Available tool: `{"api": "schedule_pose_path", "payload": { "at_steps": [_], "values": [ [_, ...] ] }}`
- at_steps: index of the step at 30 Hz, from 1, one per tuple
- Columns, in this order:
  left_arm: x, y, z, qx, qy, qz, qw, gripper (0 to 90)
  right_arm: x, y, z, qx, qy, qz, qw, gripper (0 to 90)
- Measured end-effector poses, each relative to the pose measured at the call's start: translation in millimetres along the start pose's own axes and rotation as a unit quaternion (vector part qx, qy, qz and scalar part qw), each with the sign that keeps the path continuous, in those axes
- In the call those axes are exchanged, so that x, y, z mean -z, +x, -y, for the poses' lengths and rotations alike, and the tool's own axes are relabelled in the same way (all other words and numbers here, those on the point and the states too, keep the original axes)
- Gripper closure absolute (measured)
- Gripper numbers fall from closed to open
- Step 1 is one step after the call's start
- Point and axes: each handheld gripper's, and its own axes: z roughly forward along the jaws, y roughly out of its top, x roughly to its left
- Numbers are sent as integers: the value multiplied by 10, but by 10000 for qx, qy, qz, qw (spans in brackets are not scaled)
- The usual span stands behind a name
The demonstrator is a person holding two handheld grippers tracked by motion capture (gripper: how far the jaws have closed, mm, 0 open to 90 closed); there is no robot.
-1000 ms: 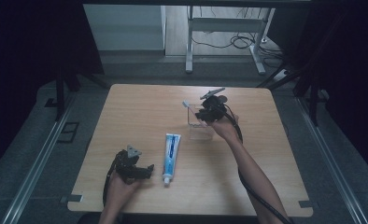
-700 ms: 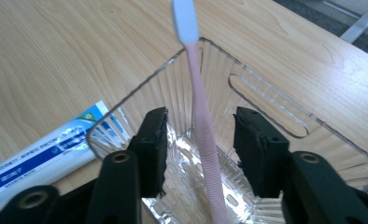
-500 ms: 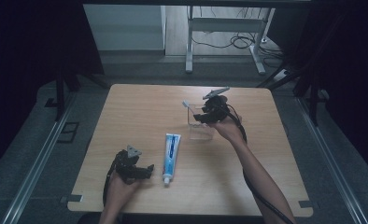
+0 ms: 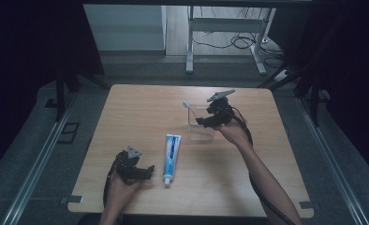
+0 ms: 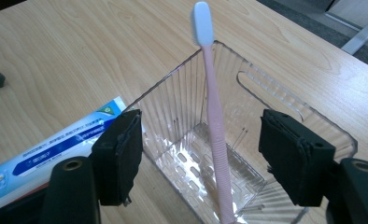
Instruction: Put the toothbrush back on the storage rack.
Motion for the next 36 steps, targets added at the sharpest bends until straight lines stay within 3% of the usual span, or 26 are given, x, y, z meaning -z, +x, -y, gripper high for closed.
{"api": "schedule_pose_path", "payload": {
  "at_steps": [18,36],
  "values": [
    [0,-1,0,4,-1,-2,10000,22,199,31,182,178,-28,91,9998,191],
    [0,-1,0,4,-1,-3,10000,23,395,4,449,142,-75,163,9997,112]
  ]
}}
